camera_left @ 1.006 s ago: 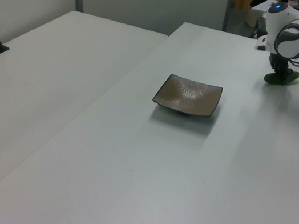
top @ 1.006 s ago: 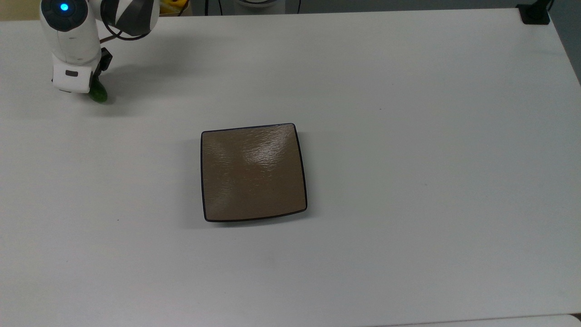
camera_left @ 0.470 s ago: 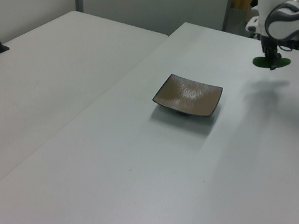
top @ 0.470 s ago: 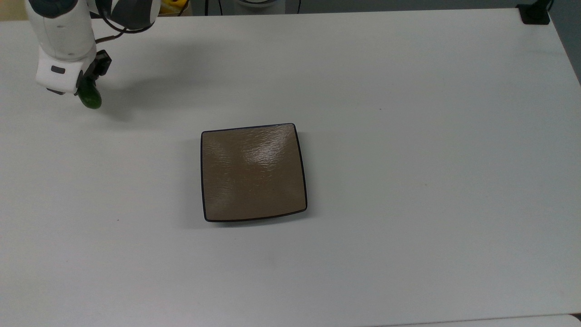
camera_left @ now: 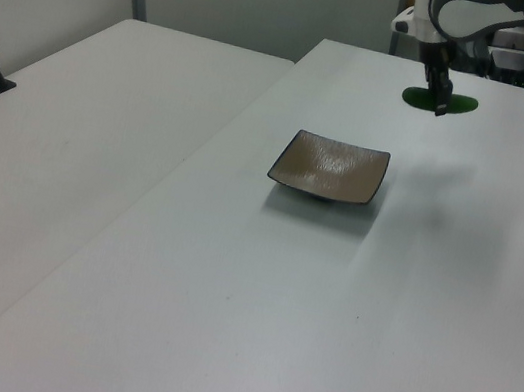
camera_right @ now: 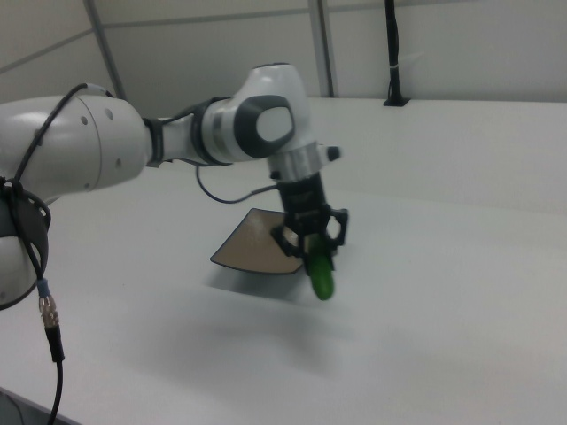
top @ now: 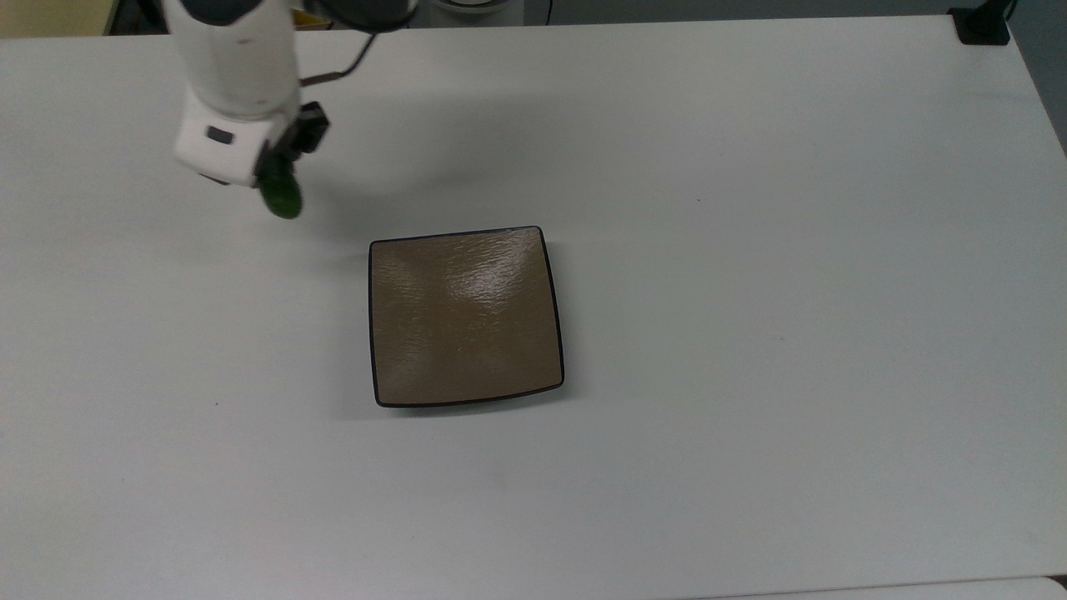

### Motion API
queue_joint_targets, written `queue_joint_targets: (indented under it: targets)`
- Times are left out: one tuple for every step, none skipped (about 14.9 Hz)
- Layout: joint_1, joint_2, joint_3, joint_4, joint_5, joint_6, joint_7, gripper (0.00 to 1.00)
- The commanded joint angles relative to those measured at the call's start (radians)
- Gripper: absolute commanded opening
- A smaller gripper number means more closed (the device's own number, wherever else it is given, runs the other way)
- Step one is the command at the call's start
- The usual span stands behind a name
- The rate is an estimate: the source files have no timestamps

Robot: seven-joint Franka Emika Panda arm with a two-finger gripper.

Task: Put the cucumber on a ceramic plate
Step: 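Lift the cucumber and carry it toward the brown plate, then lower the cucumber onto the plate and open the gripper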

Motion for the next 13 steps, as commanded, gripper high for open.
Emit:
queue_joint_targets:
  targets:
    - [0.093, 0.005, -0.018, 0.008, 0.074, -0.030, 0.187, 0.22]
    - [0.116, 0.006, -0.018, 0.008, 0.089, -0.029, 0.245, 0.22]
    - [0.133, 0.008, -0.018, 0.008, 0.105, -0.023, 0.299, 0.22]
    - [0.136, 0.011, -0.015, 0.009, 0.118, -0.018, 0.348, 0.23]
    - [0.142, 0.011, -0.012, 0.012, 0.146, 0.015, 0.387, 0.23]
    - [0.146, 0.014, -0.010, 0.026, 0.186, 0.054, 0.439, 0.23]
    - [0.151, 0.026, -0.010, 0.034, 0.224, 0.080, 0.502, 0.23]
    - [0.163, 0.051, -0.010, 0.055, 0.252, 0.100, 0.561, 0.23]
    - [0.168, 0.078, -0.010, 0.084, 0.272, 0.114, 0.626, 0.23]
    - [0.174, 0.116, -0.010, 0.115, 0.281, 0.124, 0.693, 0.24]
    - [0.185, 0.147, -0.010, 0.146, 0.281, 0.134, 0.755, 0.25]
    - [0.192, 0.176, -0.010, 0.161, 0.281, 0.153, 0.810, 0.26]
    - [0.212, 0.201, -0.010, 0.166, 0.280, 0.220, 0.896, 0.33]
